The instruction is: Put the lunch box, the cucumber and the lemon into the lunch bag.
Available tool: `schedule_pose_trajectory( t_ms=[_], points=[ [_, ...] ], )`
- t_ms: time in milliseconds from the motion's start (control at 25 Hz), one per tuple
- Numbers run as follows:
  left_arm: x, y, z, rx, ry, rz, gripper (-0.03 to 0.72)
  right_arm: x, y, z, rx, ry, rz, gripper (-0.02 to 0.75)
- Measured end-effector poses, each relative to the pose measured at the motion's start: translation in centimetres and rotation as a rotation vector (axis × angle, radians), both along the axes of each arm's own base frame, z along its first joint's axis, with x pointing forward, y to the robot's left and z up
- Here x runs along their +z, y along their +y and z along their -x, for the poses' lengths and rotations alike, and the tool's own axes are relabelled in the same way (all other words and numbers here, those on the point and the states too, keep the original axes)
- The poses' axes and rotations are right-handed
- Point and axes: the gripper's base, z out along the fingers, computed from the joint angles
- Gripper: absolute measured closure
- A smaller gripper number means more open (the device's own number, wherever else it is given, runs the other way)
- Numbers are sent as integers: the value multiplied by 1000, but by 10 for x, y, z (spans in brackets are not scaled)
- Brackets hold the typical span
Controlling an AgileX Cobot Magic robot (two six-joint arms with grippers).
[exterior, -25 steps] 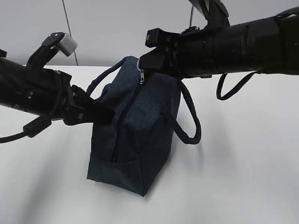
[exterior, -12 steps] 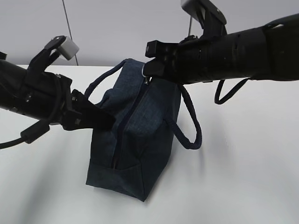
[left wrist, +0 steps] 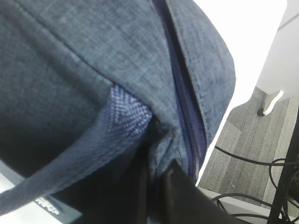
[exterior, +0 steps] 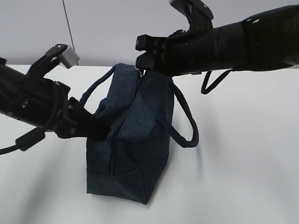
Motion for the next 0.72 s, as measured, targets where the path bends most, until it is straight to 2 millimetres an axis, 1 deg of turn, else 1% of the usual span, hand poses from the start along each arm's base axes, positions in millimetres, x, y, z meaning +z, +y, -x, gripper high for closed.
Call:
schedule_pose_trajectory(
  t_ms=[120, 440, 560, 720],
  points=[
    [0, 0, 1, -5, 7, 1, 695, -1, -3, -8, -14, -3, 1, 738],
    [0, -1, 4, -36, 31, 11, 695, -5, -21, -30, -72, -8, 4, 738],
    [0, -1, 5, -38, 34, 11, 695, -7, -22, -39, -72, -9, -1, 738],
    [0, -1, 5, -42, 38, 10, 695, -17, -19, -49, -72, 4, 3, 738]
  ],
)
